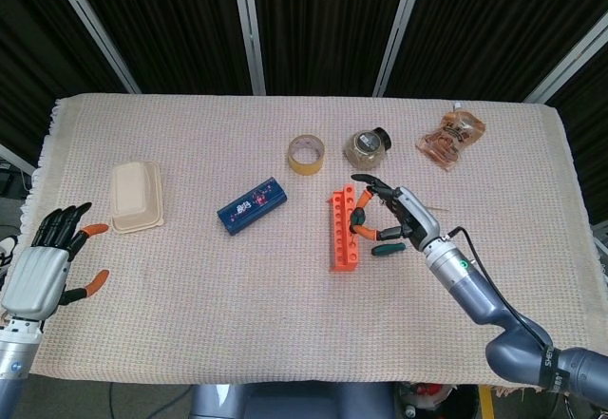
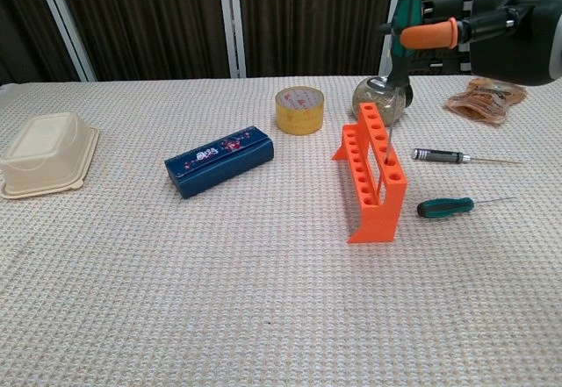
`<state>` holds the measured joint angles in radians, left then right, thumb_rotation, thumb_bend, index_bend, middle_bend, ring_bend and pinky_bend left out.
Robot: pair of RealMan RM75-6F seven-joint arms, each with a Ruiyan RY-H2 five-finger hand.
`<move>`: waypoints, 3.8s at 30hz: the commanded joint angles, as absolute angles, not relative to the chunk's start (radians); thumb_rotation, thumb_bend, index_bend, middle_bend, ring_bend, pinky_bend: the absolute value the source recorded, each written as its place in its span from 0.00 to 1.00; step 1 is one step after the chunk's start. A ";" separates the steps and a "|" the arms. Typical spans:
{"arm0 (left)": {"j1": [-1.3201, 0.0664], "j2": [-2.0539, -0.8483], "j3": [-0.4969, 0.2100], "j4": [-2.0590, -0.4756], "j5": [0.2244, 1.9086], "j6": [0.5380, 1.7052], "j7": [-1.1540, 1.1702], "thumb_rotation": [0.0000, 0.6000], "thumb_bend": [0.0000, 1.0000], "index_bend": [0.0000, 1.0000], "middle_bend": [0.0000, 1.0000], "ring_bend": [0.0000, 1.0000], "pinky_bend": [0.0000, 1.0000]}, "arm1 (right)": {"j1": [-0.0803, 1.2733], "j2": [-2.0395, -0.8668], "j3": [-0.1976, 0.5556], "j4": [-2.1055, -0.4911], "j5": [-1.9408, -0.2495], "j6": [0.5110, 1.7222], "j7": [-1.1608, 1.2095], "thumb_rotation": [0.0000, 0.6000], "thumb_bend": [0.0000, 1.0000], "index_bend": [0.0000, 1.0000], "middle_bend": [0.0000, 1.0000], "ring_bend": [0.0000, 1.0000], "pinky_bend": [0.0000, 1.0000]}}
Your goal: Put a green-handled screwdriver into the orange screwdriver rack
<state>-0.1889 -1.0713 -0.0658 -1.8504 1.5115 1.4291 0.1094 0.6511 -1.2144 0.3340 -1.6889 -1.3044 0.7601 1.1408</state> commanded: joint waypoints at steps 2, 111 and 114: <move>-0.188 -1.071 -0.065 -1.849 1.511 1.431 0.107 1.00 0.27 0.24 0.02 0.00 0.00 | 0.652 -1.219 0.331 -1.685 -1.302 0.761 1.133 1.00 0.31 0.60 0.12 0.00 0.00; -0.171 -1.135 -0.091 -1.777 1.446 1.475 0.165 1.00 0.27 0.24 0.02 0.00 0.00 | 0.343 -1.207 0.153 -1.634 -1.267 1.396 -0.049 1.00 0.31 0.18 0.06 0.00 0.00; -0.167 -1.140 -0.079 -1.769 1.453 1.469 0.153 1.00 0.27 0.24 0.02 0.00 0.00 | 0.303 -1.201 0.130 -1.643 -1.272 1.445 -0.114 1.00 0.31 0.17 0.04 0.00 0.00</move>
<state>-0.1689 -1.1384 -0.0824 -1.7706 1.4511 1.4712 0.1571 0.3557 -1.2064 0.1616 -1.6347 -1.2787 1.3810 -0.0482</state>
